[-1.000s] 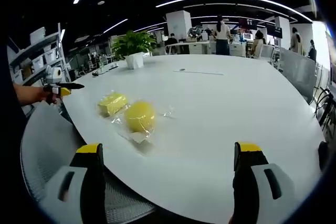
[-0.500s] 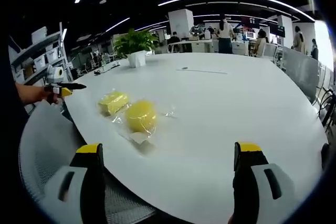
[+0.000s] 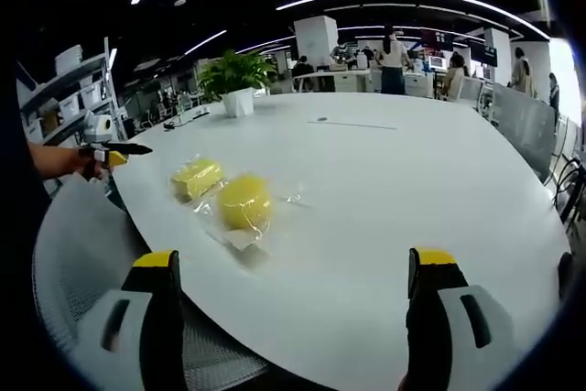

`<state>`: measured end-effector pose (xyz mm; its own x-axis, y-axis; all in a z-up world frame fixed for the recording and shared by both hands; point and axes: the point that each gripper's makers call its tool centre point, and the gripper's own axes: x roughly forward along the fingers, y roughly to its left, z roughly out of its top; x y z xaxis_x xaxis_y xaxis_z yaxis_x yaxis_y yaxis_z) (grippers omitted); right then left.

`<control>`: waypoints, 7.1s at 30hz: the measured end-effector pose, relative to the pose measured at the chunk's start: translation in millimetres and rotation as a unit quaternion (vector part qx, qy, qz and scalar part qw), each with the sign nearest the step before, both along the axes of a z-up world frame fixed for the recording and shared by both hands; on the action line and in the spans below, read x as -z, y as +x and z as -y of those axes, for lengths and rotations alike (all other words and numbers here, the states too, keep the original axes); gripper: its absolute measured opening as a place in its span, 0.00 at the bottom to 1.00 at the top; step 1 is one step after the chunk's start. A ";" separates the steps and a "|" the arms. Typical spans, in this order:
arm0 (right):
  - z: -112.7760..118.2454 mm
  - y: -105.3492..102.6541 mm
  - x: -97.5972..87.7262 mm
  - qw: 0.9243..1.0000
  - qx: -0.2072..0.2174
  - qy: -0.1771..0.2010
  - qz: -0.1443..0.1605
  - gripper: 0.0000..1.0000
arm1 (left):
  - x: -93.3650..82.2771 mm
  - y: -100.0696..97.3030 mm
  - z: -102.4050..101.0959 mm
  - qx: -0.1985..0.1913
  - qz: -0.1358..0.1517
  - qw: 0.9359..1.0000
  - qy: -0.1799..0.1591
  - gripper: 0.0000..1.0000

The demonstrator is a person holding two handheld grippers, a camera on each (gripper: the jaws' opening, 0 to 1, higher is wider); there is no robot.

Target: Compare the silicone blocks by pressing each to a similar depth, holding the contact briefly, and releasing to observe deformation and rebound differences across the visible hardness samples.

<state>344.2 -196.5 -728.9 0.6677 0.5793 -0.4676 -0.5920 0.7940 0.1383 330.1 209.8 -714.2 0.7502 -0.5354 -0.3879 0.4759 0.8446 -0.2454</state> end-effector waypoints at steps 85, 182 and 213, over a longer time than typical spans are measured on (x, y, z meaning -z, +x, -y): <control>-9.3 -13.3 13.3 0.999 0.001 0.028 -0.026 0.97 | 74.6 74.1 83.6 -0.034 -0.321 0.935 -0.150 0.39; -74.5 33.5 -152.0 0.987 -0.112 0.072 0.090 0.96 | -132.5 56.7 135.0 0.096 0.086 0.981 -0.142 0.00; -180.4 27.6 -219.6 0.953 -0.234 0.168 0.095 0.73 | -190.4 26.3 154.0 0.139 0.157 0.963 -0.169 0.00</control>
